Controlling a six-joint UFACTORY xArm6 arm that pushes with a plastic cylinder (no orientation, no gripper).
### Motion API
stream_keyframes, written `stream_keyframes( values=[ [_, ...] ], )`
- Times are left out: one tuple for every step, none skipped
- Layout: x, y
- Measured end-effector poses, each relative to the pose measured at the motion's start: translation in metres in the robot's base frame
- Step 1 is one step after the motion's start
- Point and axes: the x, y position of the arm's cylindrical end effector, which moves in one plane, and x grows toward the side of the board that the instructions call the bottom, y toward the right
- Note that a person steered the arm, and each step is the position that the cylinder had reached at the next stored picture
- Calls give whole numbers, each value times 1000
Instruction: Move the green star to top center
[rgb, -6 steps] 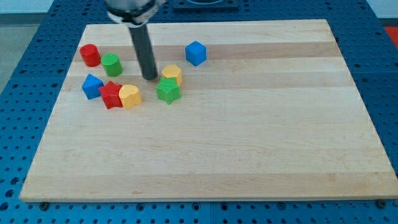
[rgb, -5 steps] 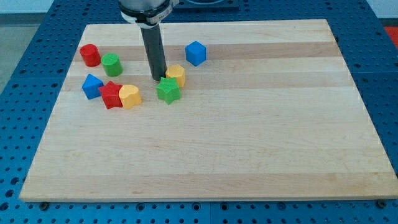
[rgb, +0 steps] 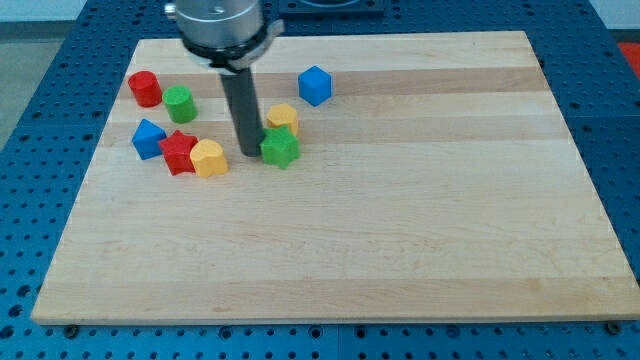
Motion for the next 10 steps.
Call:
stream_keyframes(
  values=[
    [0,31],
    [0,41],
    [26,31],
    [44,36],
    [43,44],
    [35,75],
    [21,93],
    [17,93],
    [18,85],
    [18,54]
  ],
)
